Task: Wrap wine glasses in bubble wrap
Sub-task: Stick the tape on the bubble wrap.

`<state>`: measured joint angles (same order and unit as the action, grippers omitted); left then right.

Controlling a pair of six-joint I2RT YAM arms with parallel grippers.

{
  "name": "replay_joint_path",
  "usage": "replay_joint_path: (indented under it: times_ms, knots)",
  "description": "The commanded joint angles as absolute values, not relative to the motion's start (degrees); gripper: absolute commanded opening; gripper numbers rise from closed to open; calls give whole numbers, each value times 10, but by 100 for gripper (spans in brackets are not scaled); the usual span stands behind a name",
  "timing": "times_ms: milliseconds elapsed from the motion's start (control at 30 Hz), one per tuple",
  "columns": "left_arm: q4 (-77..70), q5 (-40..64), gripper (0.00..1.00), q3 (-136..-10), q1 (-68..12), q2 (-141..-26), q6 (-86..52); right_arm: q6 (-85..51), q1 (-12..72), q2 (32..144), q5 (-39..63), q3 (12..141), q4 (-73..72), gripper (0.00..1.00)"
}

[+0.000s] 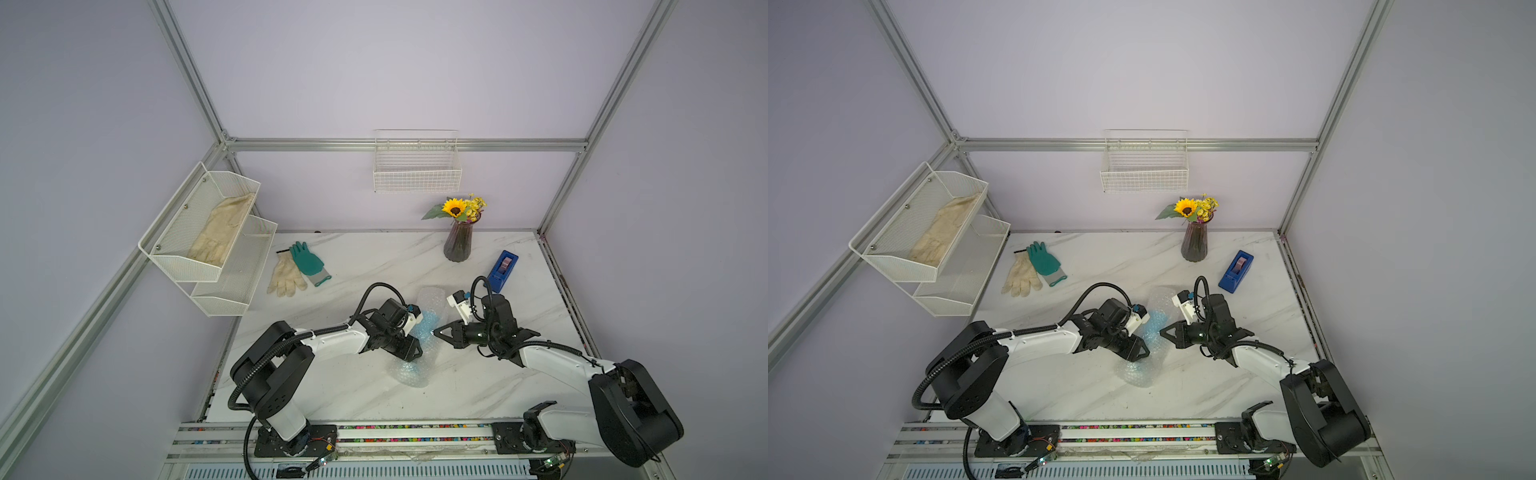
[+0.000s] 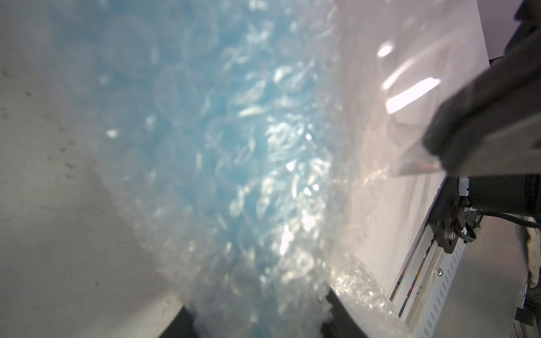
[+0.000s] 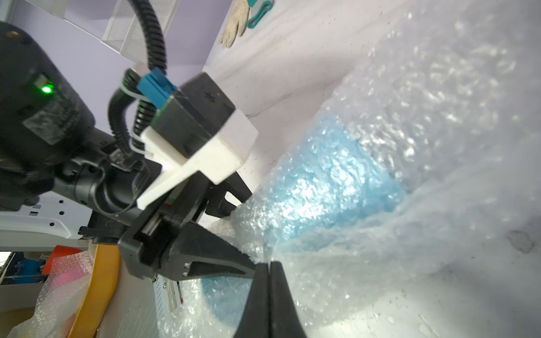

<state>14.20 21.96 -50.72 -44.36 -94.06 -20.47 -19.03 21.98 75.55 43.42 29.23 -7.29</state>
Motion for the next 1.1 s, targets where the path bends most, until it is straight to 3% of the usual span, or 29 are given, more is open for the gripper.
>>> replay_joint_path:
  times_ms: [0, 500, 800, 1067]
  knots:
    - [130, 234, 45, -503, -441, -944, -208, -177, 223, 779, 449, 303, -86, 0]
    - [127, 237, 45, -504, -441, -948, -210, -194, 223, 802, 388, 318, -86, 0]
    - [124, 240, 44, -504, -441, -949, -211, -215, 223, 788, 333, 327, -55, 18]
    - [121, 241, 43, -503, -441, -950, -213, -245, 223, 778, 312, 342, -30, 22]
